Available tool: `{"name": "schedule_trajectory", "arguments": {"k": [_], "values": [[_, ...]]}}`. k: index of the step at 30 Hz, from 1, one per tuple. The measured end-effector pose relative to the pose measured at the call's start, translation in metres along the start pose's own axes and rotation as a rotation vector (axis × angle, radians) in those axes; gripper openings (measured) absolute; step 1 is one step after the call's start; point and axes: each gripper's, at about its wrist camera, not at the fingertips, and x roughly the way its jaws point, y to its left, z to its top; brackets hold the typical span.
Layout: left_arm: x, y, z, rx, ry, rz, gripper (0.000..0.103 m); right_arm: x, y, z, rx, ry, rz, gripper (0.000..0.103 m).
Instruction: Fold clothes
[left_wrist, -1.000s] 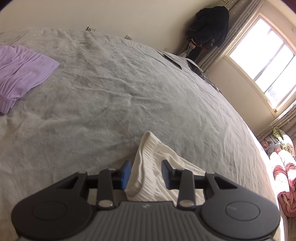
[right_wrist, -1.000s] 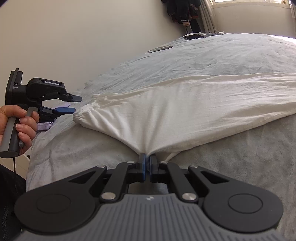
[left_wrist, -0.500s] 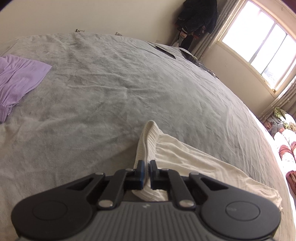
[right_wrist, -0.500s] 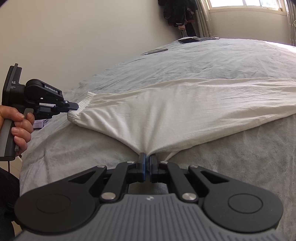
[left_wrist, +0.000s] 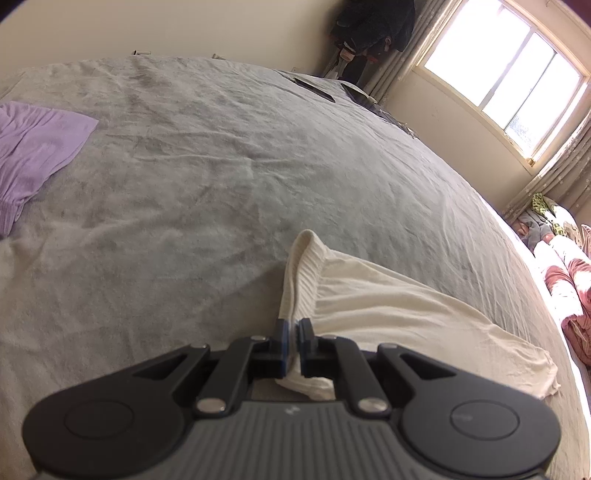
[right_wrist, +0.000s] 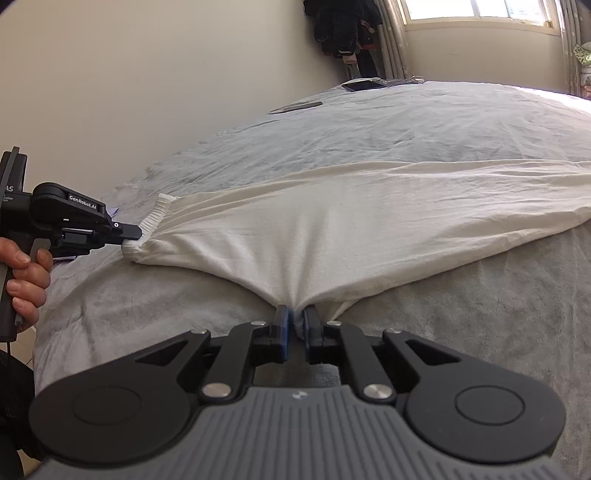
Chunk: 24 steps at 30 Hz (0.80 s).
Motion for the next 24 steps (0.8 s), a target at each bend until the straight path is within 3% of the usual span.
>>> {"name": "schedule_trajectory", "arguments": {"k": [1,3,10,12,14,16,18,20,24], "values": [[0.001,0.001,0.0,-0.001,0.002,-0.004,0.006,-0.003,0.002,0.0,0.0,-0.003,-0.003,0.038],[0.002,0.001,0.002,-0.007,0.007,-0.007,0.006,-0.008,0.006,-0.004,0.009,-0.016,-0.005,0.055],[0.001,0.02,0.012,-0.149,0.042,-0.036,0.011,-0.013,0.002,-0.002,0.063,-0.05,-0.05,0.055],[-0.004,0.026,0.015,-0.193,0.027,-0.03,0.02,-0.014,-0.001,-0.002,0.091,-0.063,-0.044,0.055],[-0.011,0.026,0.017,-0.213,-0.001,-0.045,0.021,-0.013,-0.005,-0.003,0.125,-0.071,-0.044,0.054],[-0.019,0.017,0.017,-0.181,-0.037,-0.107,0.021,-0.014,-0.007,-0.004,0.145,-0.079,-0.063,0.039],[-0.021,-0.004,0.013,-0.085,-0.047,-0.161,0.021,-0.014,-0.009,-0.003,0.156,-0.086,-0.075,0.024],[-0.016,-0.026,0.006,0.005,-0.03,-0.183,0.021,-0.015,-0.011,0.0,0.16,-0.094,-0.071,0.022],[0.007,-0.046,-0.003,0.076,0.023,-0.119,0.024,-0.01,-0.013,0.008,0.155,-0.095,-0.048,0.022]]}}
